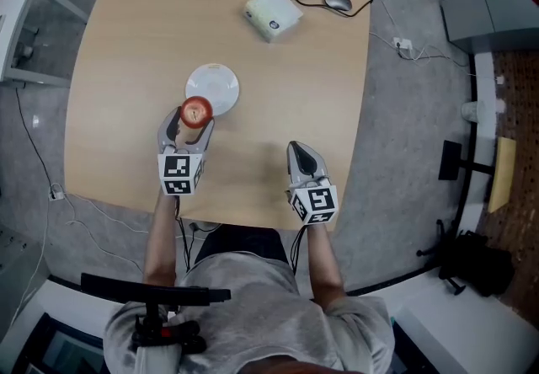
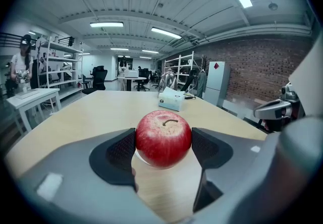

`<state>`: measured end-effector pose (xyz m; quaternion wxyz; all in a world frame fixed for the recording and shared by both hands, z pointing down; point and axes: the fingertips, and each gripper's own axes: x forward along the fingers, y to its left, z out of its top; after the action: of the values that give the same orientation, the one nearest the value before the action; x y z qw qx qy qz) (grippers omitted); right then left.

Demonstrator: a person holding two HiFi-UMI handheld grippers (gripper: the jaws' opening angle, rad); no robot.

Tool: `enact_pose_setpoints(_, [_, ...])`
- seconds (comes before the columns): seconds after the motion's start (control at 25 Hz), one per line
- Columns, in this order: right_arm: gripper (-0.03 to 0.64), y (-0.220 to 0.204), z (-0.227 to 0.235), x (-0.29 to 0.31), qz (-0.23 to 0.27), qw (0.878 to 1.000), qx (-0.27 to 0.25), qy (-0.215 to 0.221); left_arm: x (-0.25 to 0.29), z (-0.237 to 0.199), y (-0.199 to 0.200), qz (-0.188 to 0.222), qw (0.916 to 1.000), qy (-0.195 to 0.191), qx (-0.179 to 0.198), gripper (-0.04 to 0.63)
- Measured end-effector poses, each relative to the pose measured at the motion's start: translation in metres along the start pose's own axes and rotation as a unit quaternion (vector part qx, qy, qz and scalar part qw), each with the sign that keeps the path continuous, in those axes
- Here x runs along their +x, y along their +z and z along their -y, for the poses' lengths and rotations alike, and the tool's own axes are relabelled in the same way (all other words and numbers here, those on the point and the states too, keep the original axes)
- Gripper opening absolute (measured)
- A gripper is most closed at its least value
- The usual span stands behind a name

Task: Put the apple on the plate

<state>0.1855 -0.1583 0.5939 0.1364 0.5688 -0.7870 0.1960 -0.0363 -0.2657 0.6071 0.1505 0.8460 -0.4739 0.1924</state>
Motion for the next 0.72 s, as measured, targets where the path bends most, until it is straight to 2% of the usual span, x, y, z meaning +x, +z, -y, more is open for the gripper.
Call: enact_pose_setpoints(0.72, [0.006,-0.013,0.028,0.003,-0.017,0.999,0.017,-0.028,0.051,0.009,-0.004,-0.005,0.9996,-0.015,0.025,0.368])
